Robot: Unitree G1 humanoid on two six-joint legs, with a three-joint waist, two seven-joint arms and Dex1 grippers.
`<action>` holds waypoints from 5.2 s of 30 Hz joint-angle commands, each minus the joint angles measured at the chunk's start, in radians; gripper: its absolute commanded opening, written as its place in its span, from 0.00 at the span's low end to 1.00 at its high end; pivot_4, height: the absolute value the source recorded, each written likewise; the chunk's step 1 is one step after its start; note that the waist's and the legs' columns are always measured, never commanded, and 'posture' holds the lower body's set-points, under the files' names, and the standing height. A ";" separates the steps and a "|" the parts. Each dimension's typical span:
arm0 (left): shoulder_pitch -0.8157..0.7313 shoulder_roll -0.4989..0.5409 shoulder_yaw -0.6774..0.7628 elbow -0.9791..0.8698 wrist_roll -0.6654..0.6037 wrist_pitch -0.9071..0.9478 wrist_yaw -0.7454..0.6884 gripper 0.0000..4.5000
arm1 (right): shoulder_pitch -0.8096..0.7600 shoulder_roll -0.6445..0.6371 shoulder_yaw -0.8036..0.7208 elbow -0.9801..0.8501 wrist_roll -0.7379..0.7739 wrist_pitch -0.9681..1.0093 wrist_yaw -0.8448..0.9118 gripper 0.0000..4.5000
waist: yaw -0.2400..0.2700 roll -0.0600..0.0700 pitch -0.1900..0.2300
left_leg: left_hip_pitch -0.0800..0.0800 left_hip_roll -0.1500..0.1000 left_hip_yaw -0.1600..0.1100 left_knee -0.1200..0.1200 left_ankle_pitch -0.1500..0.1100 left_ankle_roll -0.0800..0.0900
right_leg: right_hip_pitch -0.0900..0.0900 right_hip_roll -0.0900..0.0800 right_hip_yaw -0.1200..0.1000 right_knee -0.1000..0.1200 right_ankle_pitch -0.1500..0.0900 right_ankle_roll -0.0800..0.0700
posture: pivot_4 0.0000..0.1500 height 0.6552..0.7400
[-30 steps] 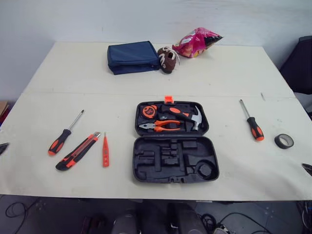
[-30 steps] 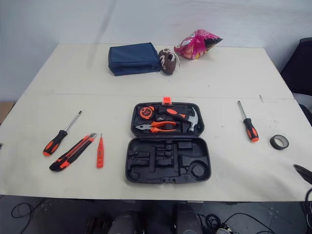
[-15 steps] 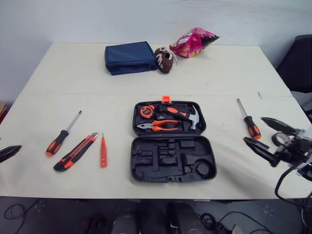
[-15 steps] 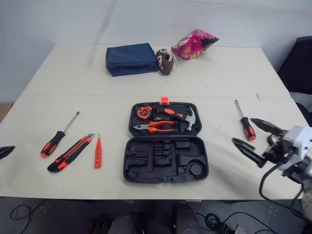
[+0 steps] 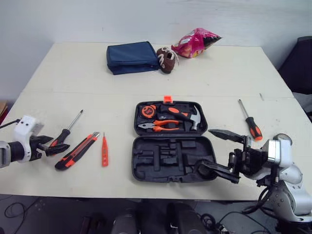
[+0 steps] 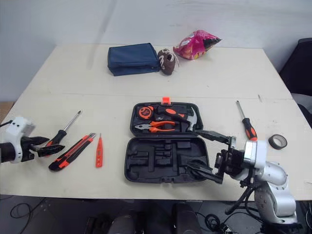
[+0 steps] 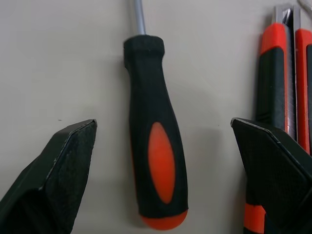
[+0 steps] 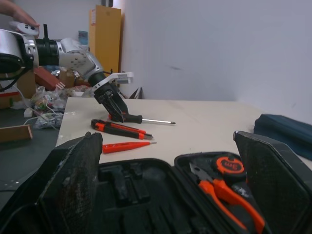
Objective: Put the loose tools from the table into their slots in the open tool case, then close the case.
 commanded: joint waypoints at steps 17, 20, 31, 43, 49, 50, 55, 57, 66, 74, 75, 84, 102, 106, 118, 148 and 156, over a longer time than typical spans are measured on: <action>-0.071 -0.010 0.027 -0.040 0.075 -0.084 0.103 0.16 | -0.070 -0.122 -0.073 0.004 -0.019 0.050 -0.039 1.00 | 0.001 0.000 0.000 | 0.001 0.000 0.000 0.001 0.001 0.000 | 0.000 -0.001 0.000 0.003 0.000 0.000 | 1.00 1.00; -0.097 0.048 0.035 -0.198 0.020 -0.105 0.001 0.16 | -0.086 -0.199 -0.094 0.030 -0.028 0.073 0.003 1.00 | 0.004 -0.004 0.002 | -0.001 0.000 0.000 0.002 0.001 0.000 | -0.002 -0.001 0.000 0.003 0.000 0.000 | 1.00 1.00; -0.410 -0.038 -0.378 -0.597 -0.033 0.019 -0.195 0.16 | -0.096 -0.231 -0.108 0.124 -0.035 0.063 0.092 1.00 | 0.032 -0.004 0.002 | -0.002 -0.001 0.000 0.004 0.001 0.001 | 0.000 0.002 0.000 0.000 0.000 0.001 | 1.00 1.00; -0.691 -0.407 -0.836 -0.597 0.153 0.231 -0.062 0.16 | -0.057 -0.200 -0.122 0.128 -0.075 0.020 0.055 1.00 | 0.032 -0.003 0.003 | -0.004 0.003 -0.001 0.015 0.000 0.001 | 0.001 0.015 0.008 0.002 0.001 0.003 | 1.00 1.00; -0.717 -0.423 -0.922 -0.576 0.215 0.272 -0.045 0.16 | -0.041 -0.194 -0.105 0.061 -0.068 0.044 0.018 1.00 | 0.026 -0.001 0.003 | -0.001 0.004 -0.003 0.015 -0.001 -0.001 | -0.001 0.016 0.015 0.005 0.000 0.002 | 1.00 1.00; -0.713 -0.417 -0.927 -0.574 0.222 0.269 -0.047 0.16 | -0.040 -0.194 -0.111 0.058 -0.068 0.046 0.010 1.00 | 0.027 -0.001 0.003 | 0.000 0.004 -0.003 0.015 -0.001 -0.001 | 0.000 0.016 0.015 0.006 0.000 0.001 | 1.00 1.00; -0.703 -0.411 -0.921 -0.561 0.256 0.257 -0.033 0.16 | -0.027 -0.202 -0.114 0.055 -0.074 0.048 0.004 1.00 | 0.030 -0.001 0.003 | -0.001 0.003 -0.003 0.015 -0.001 -0.001 | 0.000 0.015 0.015 0.005 0.000 0.001 | 1.00 1.00; -0.698 -0.415 -0.916 -0.559 0.258 0.258 -0.032 0.16 | -0.028 -0.199 -0.117 0.058 -0.074 0.049 -0.005 1.00 | 0.032 -0.001 0.003 | -0.001 0.003 -0.003 0.016 -0.001 -0.001 | 0.000 0.015 0.015 0.006 0.000 0.001 | 1.00 1.00; -0.674 -0.444 -0.941 -0.541 0.283 0.197 -0.041 0.16 | -0.042 -0.195 -0.112 0.066 -0.074 0.058 -0.015 1.00 | 0.031 -0.001 0.003 | -0.001 0.003 -0.003 0.016 -0.001 -0.001 | 0.000 0.015 0.015 0.006 0.000 0.001 | 1.00 1.00; -0.669 -0.453 -0.929 -0.590 0.322 0.181 -0.019 0.67 | -0.060 -0.198 -0.126 0.008 -0.052 0.108 -0.084 1.00 | 0.030 -0.001 0.003 | -0.001 0.003 -0.003 0.016 -0.001 -0.001 | 0.000 0.014 0.015 0.006 0.000 0.001 | 1.00 1.00; -0.670 -0.457 -0.917 -0.604 0.317 0.189 -0.018 0.76 | -0.059 -0.195 -0.130 0.004 -0.051 0.112 -0.094 1.00 | 0.031 -0.001 0.003 | -0.001 0.003 -0.003 0.016 -0.001 -0.001 | 0.000 0.014 0.015 0.006 0.000 0.001 | 1.00 1.00; -0.623 -0.469 -0.731 -0.711 0.204 0.167 -0.037 0.86 | -0.059 -0.198 -0.118 0.046 -0.058 0.097 -0.038 1.00 | 0.030 -0.001 0.003 | -0.001 0.003 -0.003 0.016 -0.001 -0.001 | 0.000 0.014 0.015 0.006 0.000 0.001 | 1.00 1.00; -0.255 -0.675 -0.528 -0.383 0.157 -0.350 0.056 0.01 | -0.024 -0.150 -0.144 0.122 -0.100 -0.007 -0.052 1.00 | 0.036 0.000 0.003 | 0.000 0.002 -0.004 0.017 -0.003 0.001 | 0.001 0.013 0.015 0.005 0.001 0.003 | 1.00 1.00; -0.260 -0.691 -0.552 -0.361 0.179 -0.294 0.081 0.01 | -0.020 -0.137 -0.138 0.136 -0.108 -0.022 -0.050 1.00 | 0.030 0.000 0.003 | 0.000 0.003 -0.004 0.017 -0.003 0.001 | 0.001 0.013 0.015 0.005 0.001 0.003 | 1.00 1.00; -0.352 -0.659 -0.722 -0.287 0.309 -0.109 0.074 0.01 | 0.039 -0.119 -0.170 0.231 -0.124 -0.111 -0.024 1.00 | 0.032 0.000 0.001 | 0.003 0.002 -0.004 0.017 -0.003 0.001 | 0.004 0.012 0.016 0.005 0.001 0.003 | 1.00 1.00; -0.117 -0.241 0.106 -0.002 -0.009 -0.734 -0.154 0.89 | 0.360 -0.049 -0.613 0.439 -0.148 -0.331 -0.222 1.00 | 0.016 0.007 -0.002 | 0.002 0.006 -0.003 0.013 -0.006 -0.002 | 0.001 0.012 0.014 0.003 -0.001 0.000 | 1.00 1.00; 0.023 -0.080 0.307 0.359 0.024 -0.924 -0.068 0.99 | 0.464 0.002 -0.710 0.599 -0.174 -0.449 -0.312 1.00 | 0.005 0.006 -0.002 | 0.004 0.002 -0.004 0.006 -0.009 0.000 | 0.002 0.004 0.010 0.002 -0.001 0.000 | 1.00 1.00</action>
